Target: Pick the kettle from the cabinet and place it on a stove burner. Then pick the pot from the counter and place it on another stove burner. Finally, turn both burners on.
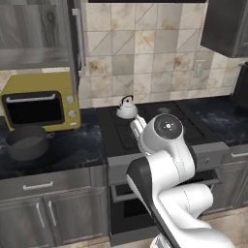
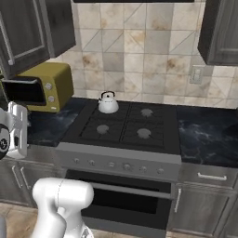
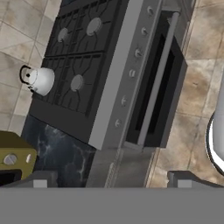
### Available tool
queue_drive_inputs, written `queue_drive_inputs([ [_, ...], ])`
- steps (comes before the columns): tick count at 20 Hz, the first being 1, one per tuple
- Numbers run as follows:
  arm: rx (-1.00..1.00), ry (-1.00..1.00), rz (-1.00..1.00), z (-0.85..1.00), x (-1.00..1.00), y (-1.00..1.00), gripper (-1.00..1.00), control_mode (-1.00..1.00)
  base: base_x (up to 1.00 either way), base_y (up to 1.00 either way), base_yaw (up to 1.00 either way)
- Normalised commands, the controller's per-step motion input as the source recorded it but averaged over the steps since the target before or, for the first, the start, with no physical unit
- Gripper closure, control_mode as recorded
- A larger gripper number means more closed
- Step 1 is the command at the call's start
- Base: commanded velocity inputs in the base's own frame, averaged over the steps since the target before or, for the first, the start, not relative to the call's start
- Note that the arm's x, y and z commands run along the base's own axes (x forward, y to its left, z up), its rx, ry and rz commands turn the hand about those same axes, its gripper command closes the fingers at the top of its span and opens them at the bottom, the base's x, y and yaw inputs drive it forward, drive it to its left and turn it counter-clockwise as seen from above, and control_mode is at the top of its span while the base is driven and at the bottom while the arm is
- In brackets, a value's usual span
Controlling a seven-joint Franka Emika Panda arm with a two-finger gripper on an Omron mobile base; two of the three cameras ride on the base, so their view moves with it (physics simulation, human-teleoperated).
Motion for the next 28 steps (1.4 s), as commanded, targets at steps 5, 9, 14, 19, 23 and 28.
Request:
queue_drive_inputs([
  [5,0.00,0.00,0.00,0.00,0.00,0.00,-1.00,1.00,-0.24,0.48,0.00],
  [9,0.00,0.00,0.00,0.00,0.00,0.00,-1.00,1.00,-0.20,0.50,0.00],
  [14,0.00,0.00,0.00,0.00,0.00,0.00,-1.00,1.00,-0.15,0.51,0.00],
  [19,0.00,0.00,0.00,0.00,0.00,0.00,-1.00,1.00,-0.04,0.55,0.00],
  [23,0.00,0.00,0.00,0.00,0.00,0.00,-1.00,1.00,0.00,0.56,0.00],
  [28,0.00,0.00,0.00,0.00,0.00,0.00,-1.00,1.00,0.10,0.47,-0.01],
])
